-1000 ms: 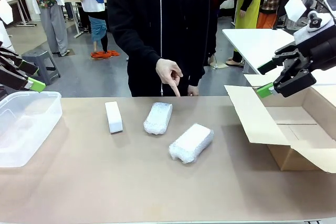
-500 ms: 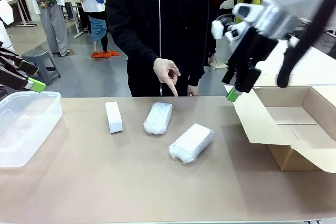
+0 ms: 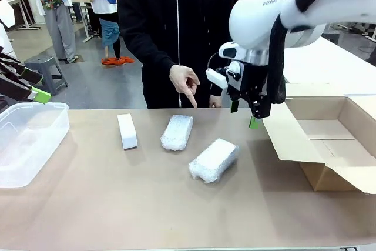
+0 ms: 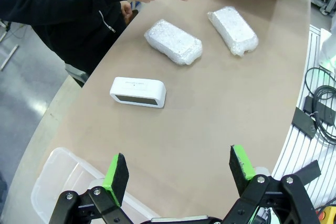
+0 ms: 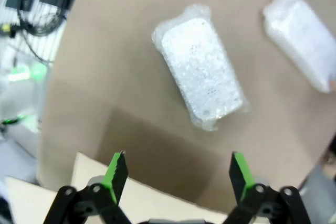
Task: Separate and place wrapped and unwrapped clocks.
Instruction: Pick up the Digital clock indicated by the person.
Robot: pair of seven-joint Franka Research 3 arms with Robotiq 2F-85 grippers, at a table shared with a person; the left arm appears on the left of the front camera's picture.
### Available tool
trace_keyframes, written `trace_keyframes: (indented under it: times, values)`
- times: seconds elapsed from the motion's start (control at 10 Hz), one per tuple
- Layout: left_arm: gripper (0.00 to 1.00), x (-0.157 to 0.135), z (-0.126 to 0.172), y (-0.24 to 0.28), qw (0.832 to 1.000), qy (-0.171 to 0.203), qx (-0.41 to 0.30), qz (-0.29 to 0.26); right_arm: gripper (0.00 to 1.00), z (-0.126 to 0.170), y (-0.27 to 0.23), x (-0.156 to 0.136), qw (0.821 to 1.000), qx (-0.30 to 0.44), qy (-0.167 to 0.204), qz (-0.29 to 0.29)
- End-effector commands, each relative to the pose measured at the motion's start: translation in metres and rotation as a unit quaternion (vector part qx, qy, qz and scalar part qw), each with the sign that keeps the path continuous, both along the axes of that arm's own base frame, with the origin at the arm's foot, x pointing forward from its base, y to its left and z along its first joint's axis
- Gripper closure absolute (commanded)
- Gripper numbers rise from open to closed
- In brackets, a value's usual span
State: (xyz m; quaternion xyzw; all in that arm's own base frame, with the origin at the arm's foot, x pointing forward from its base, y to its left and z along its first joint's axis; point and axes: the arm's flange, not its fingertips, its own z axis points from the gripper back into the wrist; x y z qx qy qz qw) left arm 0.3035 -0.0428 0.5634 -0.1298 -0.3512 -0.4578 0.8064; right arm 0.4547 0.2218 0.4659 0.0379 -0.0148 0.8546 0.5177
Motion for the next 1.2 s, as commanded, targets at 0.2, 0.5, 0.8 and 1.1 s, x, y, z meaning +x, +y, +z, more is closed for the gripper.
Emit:
trace_keyframes:
  times: [0.2, 0.5, 0.8, 1.1]
  values:
    - [0.00, 0.001, -0.001, 0.001, 1.000, 0.001, -0.005, -0.005, 0.00, 0.000, 0.000, 0.000, 1.000, 0.000, 0.000, 0.000]
    - [0.00, 0.001, -0.001, 0.001, 1.000, 0.001, -0.005, -0.005, 0.00, -0.002, -0.003, -0.001, 1.000, 0.017, -0.007, 0.013]
    - [0.00, 0.001, -0.001, 0.001, 1.000, 0.001, -0.005, -0.005, 0.00, -0.041, 0.025, 0.007, 0.996, 0.008, -0.007, 0.088]
    - [0.00, 0.001, -0.001, 0.001, 1.000, 0.001, -0.005, -0.005, 0.00, -0.070, 0.051, 0.007, 0.990, -0.016, -0.007, 0.139]
